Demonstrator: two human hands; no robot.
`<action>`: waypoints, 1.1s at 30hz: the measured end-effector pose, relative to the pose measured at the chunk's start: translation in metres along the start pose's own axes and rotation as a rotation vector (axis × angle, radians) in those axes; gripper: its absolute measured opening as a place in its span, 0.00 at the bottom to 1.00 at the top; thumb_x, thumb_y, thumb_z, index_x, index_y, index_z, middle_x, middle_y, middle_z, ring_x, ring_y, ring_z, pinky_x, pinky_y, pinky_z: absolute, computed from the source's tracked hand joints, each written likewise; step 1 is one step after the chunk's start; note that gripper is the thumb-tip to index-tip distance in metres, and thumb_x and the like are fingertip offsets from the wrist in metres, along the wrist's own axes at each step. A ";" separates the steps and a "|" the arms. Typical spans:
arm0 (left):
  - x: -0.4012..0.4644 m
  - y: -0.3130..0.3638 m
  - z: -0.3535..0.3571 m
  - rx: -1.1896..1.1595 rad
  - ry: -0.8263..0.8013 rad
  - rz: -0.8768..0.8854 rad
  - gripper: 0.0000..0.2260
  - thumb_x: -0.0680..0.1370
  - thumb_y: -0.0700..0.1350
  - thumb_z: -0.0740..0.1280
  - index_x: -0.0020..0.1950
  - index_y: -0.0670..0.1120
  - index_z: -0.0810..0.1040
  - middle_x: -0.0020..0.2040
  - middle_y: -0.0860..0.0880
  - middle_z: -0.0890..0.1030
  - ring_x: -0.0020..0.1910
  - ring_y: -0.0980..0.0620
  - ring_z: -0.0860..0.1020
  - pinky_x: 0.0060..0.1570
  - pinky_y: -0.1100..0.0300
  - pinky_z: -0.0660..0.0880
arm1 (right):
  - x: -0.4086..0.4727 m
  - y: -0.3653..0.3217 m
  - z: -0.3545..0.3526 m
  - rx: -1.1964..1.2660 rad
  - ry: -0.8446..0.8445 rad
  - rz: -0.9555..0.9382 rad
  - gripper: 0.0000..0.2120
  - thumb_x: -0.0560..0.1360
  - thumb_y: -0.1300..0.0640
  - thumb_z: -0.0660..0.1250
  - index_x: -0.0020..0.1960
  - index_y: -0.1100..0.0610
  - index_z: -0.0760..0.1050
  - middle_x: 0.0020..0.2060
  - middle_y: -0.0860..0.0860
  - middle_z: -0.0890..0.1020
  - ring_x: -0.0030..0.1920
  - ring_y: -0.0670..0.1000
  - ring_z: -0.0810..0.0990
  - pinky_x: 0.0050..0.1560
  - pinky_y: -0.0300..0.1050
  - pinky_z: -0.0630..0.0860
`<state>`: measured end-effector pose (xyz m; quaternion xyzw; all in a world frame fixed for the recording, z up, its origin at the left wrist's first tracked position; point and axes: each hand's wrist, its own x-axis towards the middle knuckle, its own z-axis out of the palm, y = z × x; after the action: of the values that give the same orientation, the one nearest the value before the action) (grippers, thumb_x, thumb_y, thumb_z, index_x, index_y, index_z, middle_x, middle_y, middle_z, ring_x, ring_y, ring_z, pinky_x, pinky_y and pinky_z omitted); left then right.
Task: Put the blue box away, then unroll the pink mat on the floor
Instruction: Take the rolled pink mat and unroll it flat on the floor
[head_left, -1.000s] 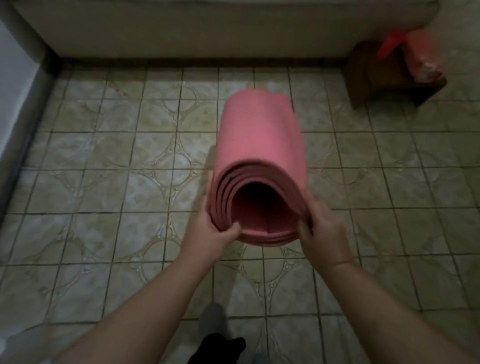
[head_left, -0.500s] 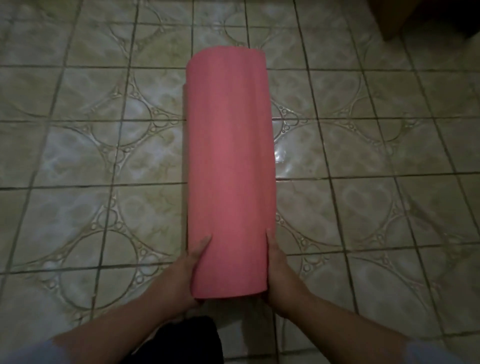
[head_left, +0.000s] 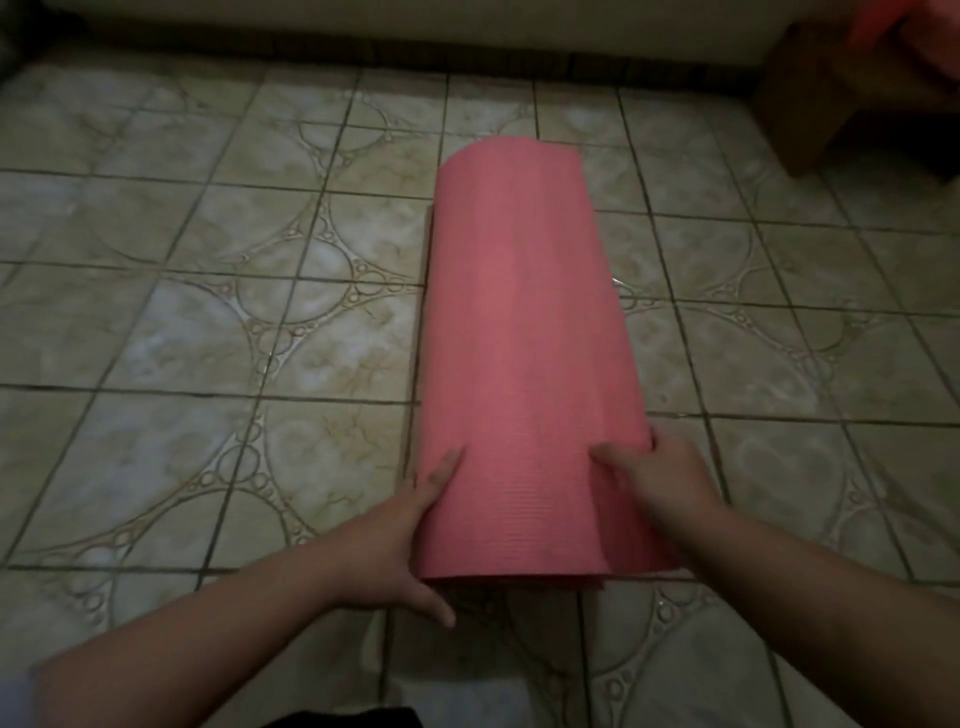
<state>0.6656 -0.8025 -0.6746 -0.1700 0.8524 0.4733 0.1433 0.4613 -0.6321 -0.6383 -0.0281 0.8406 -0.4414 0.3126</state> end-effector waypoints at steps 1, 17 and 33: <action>-0.005 0.004 -0.012 -0.108 0.013 -0.003 0.56 0.57 0.64 0.77 0.64 0.78 0.33 0.78 0.59 0.51 0.73 0.67 0.57 0.71 0.66 0.60 | -0.003 -0.014 0.004 0.014 -0.027 -0.022 0.17 0.66 0.58 0.73 0.54 0.58 0.79 0.42 0.55 0.85 0.42 0.57 0.84 0.48 0.57 0.82; 0.014 -0.012 -0.083 0.544 0.499 -0.218 0.35 0.69 0.66 0.57 0.75 0.56 0.60 0.77 0.48 0.60 0.76 0.44 0.57 0.74 0.41 0.55 | -0.020 -0.004 0.080 -1.379 -0.562 -0.894 0.27 0.78 0.36 0.46 0.75 0.41 0.54 0.79 0.47 0.45 0.76 0.59 0.34 0.62 0.81 0.34; 0.084 -0.042 0.011 0.521 0.073 -0.462 0.43 0.68 0.68 0.65 0.76 0.60 0.45 0.79 0.45 0.40 0.78 0.41 0.44 0.73 0.38 0.55 | 0.018 0.025 -0.026 -1.270 0.129 -0.502 0.25 0.72 0.30 0.47 0.62 0.38 0.71 0.50 0.53 0.77 0.54 0.58 0.77 0.59 0.66 0.67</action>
<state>0.6085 -0.8270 -0.7465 -0.3330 0.8882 0.1886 0.2544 0.4377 -0.6040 -0.6554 -0.3737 0.9215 0.0770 0.0729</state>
